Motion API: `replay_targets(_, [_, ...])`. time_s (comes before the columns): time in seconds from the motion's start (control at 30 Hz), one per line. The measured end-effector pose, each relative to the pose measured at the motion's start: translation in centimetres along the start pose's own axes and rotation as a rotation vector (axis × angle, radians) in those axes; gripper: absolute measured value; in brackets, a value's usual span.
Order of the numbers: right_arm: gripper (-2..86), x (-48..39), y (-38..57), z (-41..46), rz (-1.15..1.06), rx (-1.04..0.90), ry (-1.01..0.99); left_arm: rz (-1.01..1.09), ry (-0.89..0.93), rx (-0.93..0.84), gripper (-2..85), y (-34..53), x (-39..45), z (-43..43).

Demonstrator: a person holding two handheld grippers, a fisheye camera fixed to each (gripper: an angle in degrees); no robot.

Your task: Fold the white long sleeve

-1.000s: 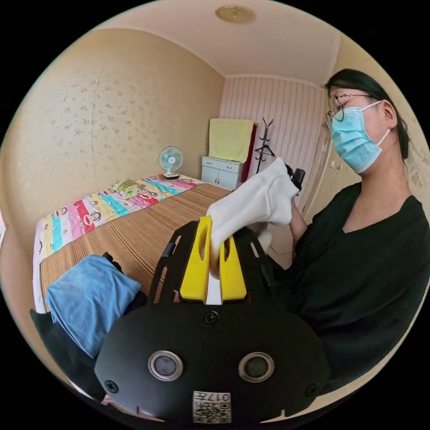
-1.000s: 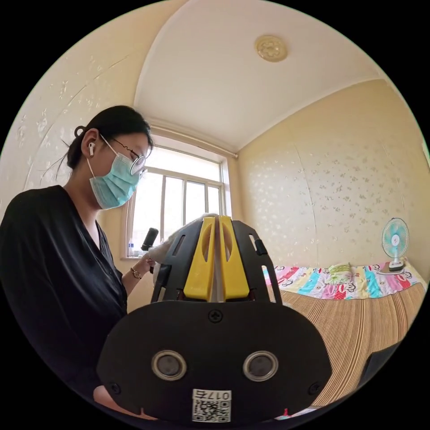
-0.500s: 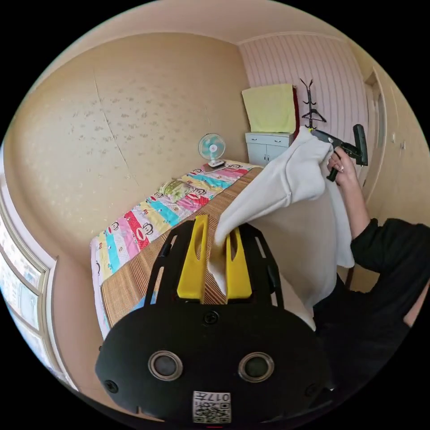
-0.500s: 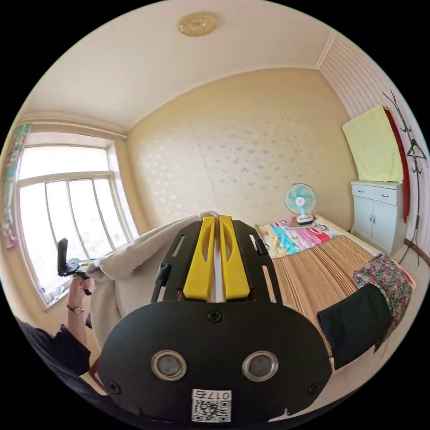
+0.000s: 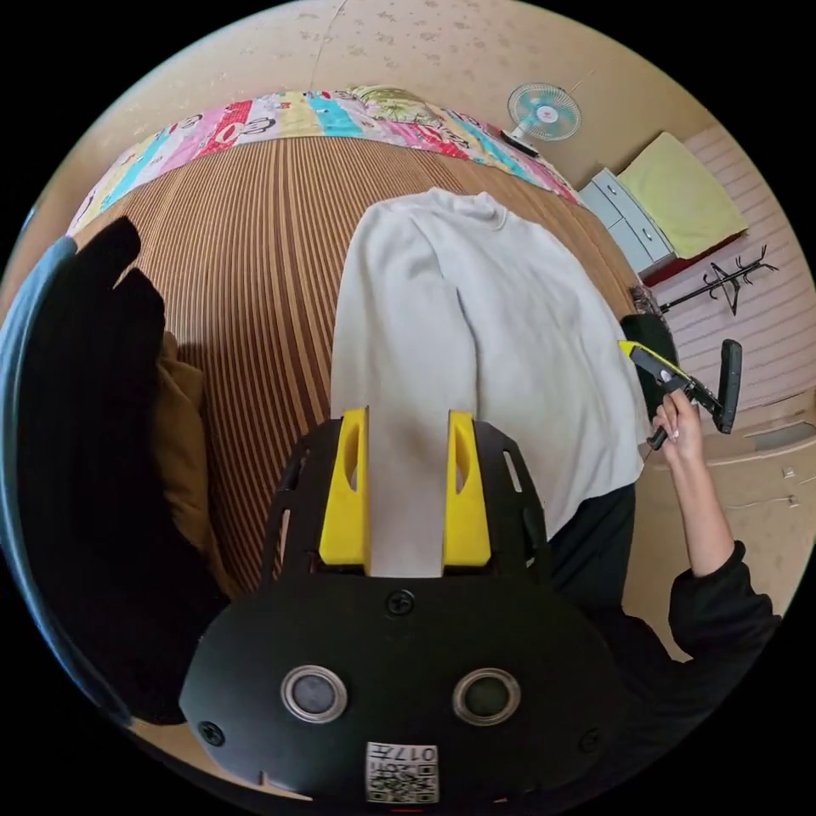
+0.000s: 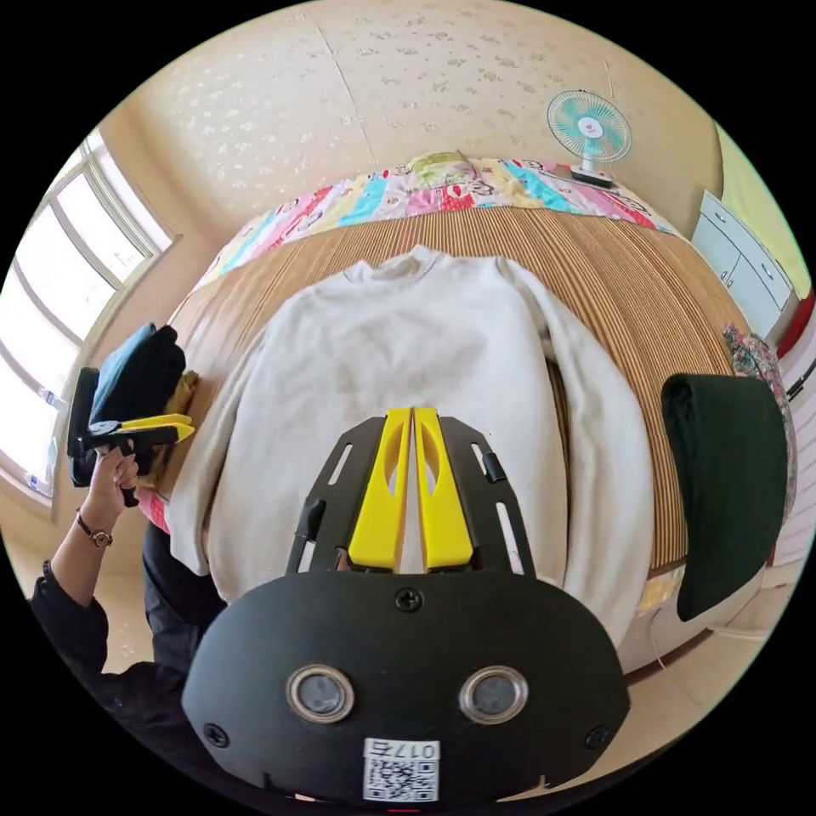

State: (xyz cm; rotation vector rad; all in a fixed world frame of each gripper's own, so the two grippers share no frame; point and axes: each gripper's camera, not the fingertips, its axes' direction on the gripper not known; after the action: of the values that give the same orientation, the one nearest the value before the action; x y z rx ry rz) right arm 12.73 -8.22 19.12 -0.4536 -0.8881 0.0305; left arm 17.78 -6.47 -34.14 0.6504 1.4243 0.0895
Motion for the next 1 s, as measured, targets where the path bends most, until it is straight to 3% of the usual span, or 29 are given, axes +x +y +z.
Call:
replay_targets(0.07, [0.5,-0.8,3.5,3.6,-0.02,-0.075,0.039,0.07,-0.042,0.108,13.7,4.6,0.6,-0.1])
replay_targets(0.2, [0.5,-1.4,10.2,4.2,0.011,0.206,0.027,0.212,-0.309,-0.049,5.9,6.3,1.2,-1.4])
replay_targets(0.27, [0.5,-0.5,11.4,4.2,0.077,0.242,-0.05,0.101,-0.456,-0.076,4.0,5.6,-2.0,-4.8])
replay_targets(0.3, [0.5,0.1,11.8,4.1,0.11,0.251,-0.097,0.0,-0.481,0.017,4.0,6.1,-4.8,-9.3])
replay_targets(0.37, [0.5,0.4,12.2,4.1,0.116,0.248,-0.127,-0.122,-0.389,0.206,4.6,8.6,-8.4,-16.6])
replay_targets(0.43, [0.5,-0.1,12.7,4.0,0.101,0.248,-0.12,-0.199,-0.148,0.435,6.0,13.8,-11.2,-23.2])
replay_targets(0.5, [0.5,-0.7,13.1,3.9,0.098,0.25,-0.096,-0.176,0.014,0.548,6.6,17.6,-11.1,-24.6])
replay_targets(0.57, [0.5,-1.4,13.5,3.8,0.107,0.259,-0.068,-0.105,0.115,0.512,6.9,19.2,-9.6,-22.9])
replay_targets(0.73, [0.4,-3.4,14.6,3.4,0.098,0.279,0.02,0.037,0.252,-0.044,13.3,19.1,-3.6,-6.9])
replay_targets(0.8, [0.4,-3.6,14.5,3.0,0.106,0.263,0.026,0.023,0.183,0.03,11.7,21.6,-4.0,-7.6])
replay_targets(0.9, [0.5,-2.9,14.8,2.2,0.195,0.228,-0.059,0.137,0.158,-0.044,5.2,24.1,-4.7,-8.9])
replay_targets(1.0, [0.5,-3.7,15.7,1.3,0.184,0.191,-0.114,0.13,0.123,-0.08,4.1,27.8,-7.7,-12.2])
